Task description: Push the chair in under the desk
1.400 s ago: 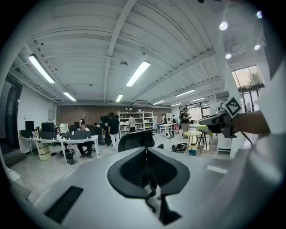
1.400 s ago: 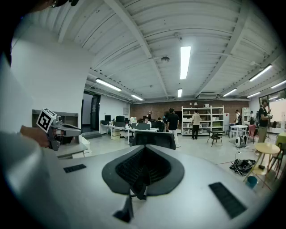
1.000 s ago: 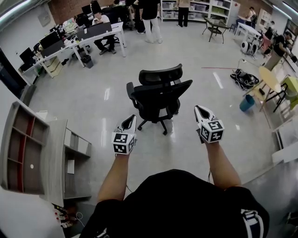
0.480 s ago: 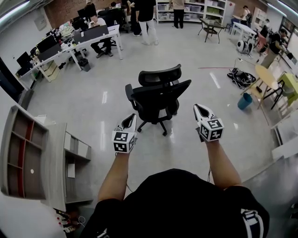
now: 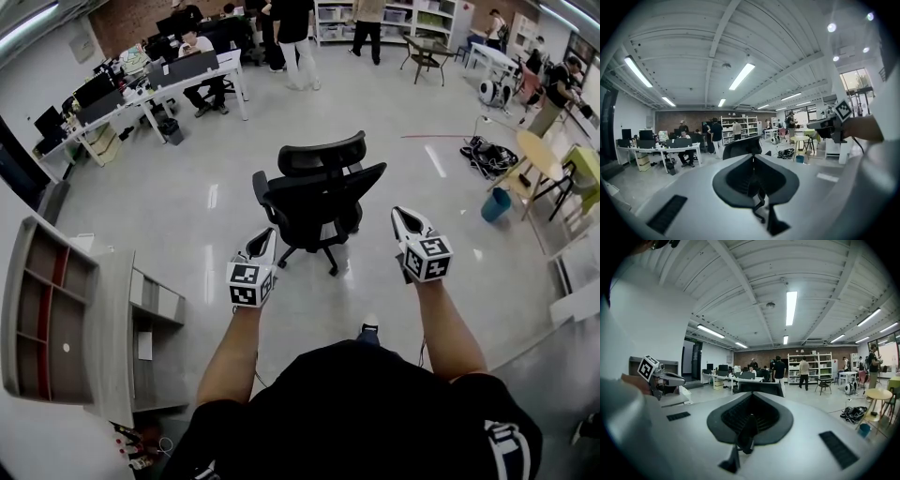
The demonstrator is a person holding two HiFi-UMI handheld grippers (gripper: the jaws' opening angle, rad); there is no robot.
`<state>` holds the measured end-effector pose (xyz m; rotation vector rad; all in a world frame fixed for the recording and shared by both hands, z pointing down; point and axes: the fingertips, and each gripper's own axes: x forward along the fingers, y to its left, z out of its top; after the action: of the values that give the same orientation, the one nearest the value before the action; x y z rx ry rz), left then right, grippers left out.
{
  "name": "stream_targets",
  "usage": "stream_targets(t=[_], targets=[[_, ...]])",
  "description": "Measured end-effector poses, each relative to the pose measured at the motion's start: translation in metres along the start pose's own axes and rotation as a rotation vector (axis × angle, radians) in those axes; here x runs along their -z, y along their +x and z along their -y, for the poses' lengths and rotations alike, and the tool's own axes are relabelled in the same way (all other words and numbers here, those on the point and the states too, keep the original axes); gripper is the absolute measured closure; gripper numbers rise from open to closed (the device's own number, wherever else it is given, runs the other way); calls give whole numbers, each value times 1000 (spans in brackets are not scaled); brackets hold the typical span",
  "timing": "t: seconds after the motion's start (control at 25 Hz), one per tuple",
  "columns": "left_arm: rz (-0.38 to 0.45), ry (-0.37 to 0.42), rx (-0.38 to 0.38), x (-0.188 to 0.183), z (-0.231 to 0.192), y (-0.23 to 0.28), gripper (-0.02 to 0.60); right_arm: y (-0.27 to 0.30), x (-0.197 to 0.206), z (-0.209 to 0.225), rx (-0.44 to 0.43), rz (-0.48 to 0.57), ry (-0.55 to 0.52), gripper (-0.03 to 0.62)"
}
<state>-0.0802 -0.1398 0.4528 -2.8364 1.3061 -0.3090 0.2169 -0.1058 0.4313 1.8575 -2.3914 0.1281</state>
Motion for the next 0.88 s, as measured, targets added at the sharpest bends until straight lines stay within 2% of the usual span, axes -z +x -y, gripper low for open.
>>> stream_targets(t=[0.32, 0.88], targets=[[-13, 12, -25, -14, -1, 48, 563, 37, -8, 44, -29, 1, -4, 597], [-59, 11, -98, -22, -15, 158, 563, 141, -10, 126, -123, -24, -17, 597]])
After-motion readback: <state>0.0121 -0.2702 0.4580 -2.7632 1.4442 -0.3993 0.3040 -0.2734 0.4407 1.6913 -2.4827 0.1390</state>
